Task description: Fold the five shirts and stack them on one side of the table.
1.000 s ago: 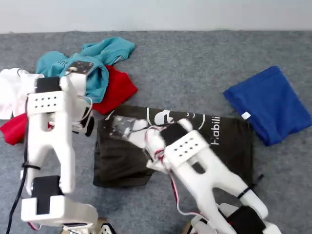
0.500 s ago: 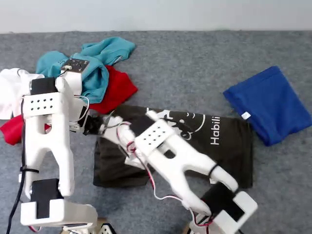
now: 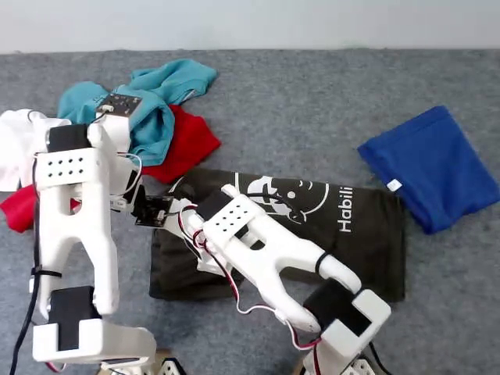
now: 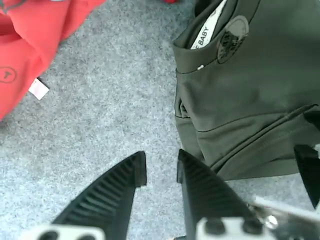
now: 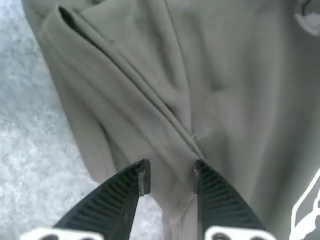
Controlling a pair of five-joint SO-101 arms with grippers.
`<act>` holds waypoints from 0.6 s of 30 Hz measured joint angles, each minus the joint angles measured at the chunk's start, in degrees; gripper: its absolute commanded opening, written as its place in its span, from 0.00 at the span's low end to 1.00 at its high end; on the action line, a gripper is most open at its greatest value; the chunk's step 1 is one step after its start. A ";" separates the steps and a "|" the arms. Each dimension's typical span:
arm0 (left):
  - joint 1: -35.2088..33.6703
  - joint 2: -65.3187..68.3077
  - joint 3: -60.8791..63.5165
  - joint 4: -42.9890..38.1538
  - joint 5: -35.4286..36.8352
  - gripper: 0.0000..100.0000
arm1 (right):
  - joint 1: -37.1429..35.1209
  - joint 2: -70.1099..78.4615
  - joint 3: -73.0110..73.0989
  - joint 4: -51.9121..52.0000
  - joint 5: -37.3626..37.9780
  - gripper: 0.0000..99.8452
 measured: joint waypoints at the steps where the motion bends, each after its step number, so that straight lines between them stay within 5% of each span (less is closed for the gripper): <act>1: 0.00 0.00 0.00 0.00 0.00 0.11 | 0.00 0.18 0.00 -0.35 0.00 0.14; 6: 0.00 0.00 0.00 0.00 0.00 0.11 | 0.00 1.58 0.00 -2.02 0.35 0.14; 12: 0.00 0.00 0.00 0.00 0.00 0.11 | 0.09 2.20 0.00 -2.11 1.41 0.01; 18: 0.00 0.00 0.00 0.00 0.00 0.11 | 0.09 2.20 0.00 -2.20 1.41 0.01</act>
